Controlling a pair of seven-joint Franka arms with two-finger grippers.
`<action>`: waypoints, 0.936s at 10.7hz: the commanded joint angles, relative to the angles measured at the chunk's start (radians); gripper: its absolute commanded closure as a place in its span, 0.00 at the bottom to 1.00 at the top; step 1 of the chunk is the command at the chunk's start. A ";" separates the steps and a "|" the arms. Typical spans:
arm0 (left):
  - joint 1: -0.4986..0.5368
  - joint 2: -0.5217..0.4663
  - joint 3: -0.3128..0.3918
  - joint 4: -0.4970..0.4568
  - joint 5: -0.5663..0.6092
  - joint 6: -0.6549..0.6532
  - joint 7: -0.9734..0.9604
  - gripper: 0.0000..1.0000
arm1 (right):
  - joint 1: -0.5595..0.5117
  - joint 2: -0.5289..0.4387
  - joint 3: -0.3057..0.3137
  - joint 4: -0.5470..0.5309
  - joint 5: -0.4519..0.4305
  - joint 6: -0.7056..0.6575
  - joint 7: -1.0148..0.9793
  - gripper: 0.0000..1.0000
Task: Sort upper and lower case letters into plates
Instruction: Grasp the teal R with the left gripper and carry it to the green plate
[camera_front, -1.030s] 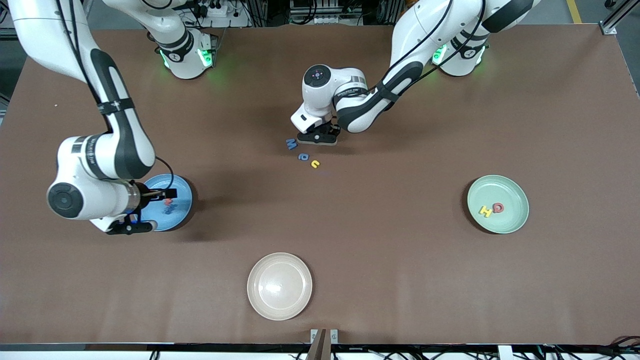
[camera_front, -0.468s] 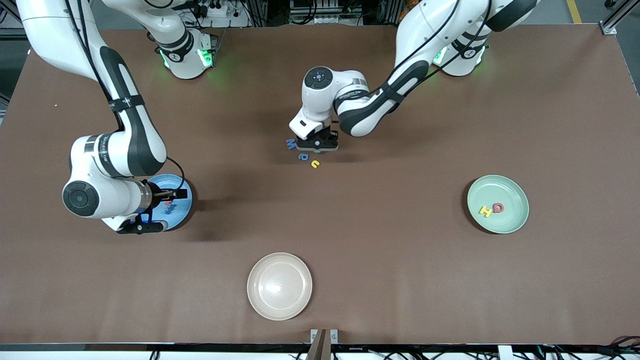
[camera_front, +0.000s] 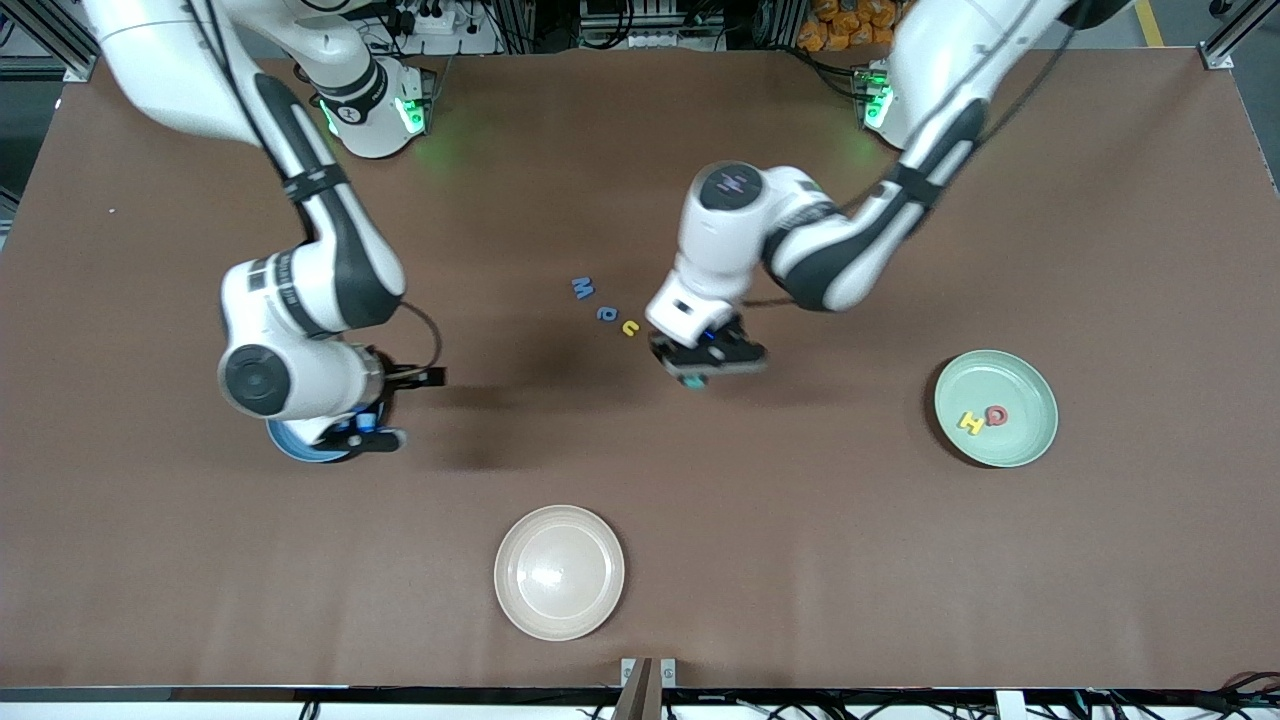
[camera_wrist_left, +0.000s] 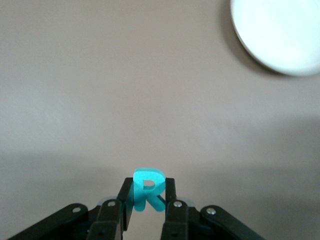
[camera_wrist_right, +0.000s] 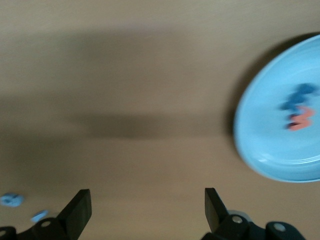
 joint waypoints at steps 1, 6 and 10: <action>0.090 0.004 -0.008 0.021 0.017 -0.007 0.122 1.00 | 0.129 -0.024 -0.002 -0.017 0.029 0.012 0.117 0.00; 0.268 0.009 -0.007 0.017 0.017 -0.053 0.333 1.00 | 0.412 -0.017 -0.001 -0.106 0.022 0.300 0.402 0.00; 0.426 0.003 -0.005 -0.020 0.011 -0.078 0.616 1.00 | 0.498 -0.014 -0.001 -0.236 0.006 0.472 0.411 0.00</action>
